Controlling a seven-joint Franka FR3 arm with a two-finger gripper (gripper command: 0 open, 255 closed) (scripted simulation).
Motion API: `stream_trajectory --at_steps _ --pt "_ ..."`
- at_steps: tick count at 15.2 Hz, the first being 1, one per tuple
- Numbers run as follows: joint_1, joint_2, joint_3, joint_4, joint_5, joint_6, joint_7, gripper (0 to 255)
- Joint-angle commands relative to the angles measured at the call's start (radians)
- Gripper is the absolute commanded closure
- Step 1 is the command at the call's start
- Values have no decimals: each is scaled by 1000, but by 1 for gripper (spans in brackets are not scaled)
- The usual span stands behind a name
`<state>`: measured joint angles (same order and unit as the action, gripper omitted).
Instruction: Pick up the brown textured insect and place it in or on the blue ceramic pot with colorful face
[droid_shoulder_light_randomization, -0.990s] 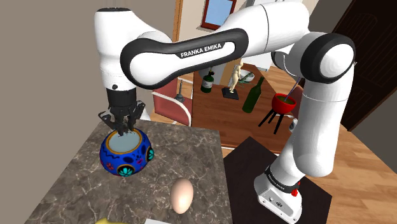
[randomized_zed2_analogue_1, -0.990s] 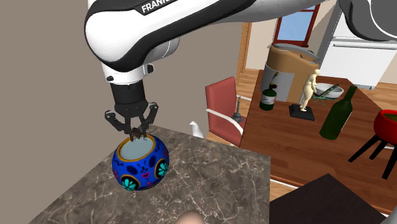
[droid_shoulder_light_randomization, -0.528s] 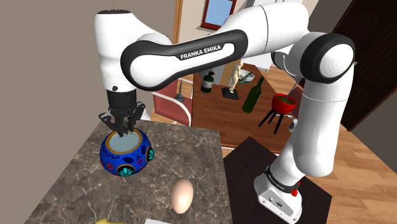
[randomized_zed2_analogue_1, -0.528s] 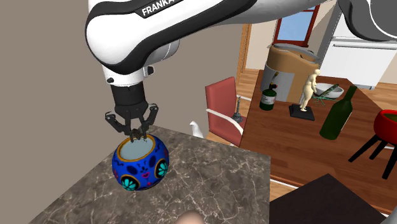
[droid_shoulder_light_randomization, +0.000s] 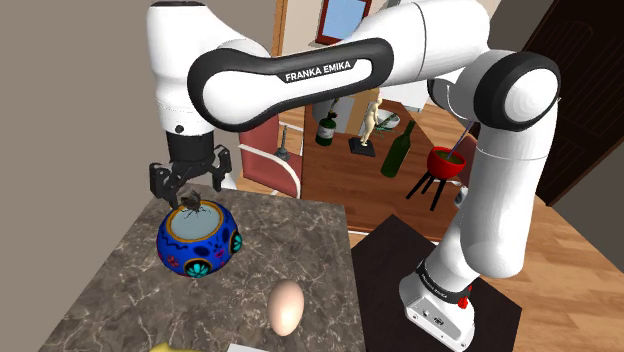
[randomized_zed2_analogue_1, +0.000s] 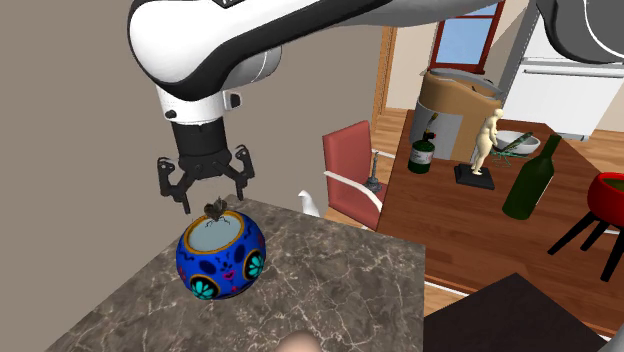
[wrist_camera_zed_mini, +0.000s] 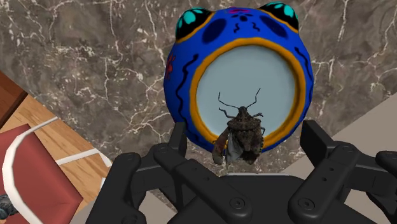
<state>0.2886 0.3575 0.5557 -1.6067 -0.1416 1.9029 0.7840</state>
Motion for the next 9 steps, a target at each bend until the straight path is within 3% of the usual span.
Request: stream_trajectory --at_steps 1,9 --pt "1 -11 4 44 7 -54 -3 0" --pt "2 -14 5 67 9 -80 -5 0"
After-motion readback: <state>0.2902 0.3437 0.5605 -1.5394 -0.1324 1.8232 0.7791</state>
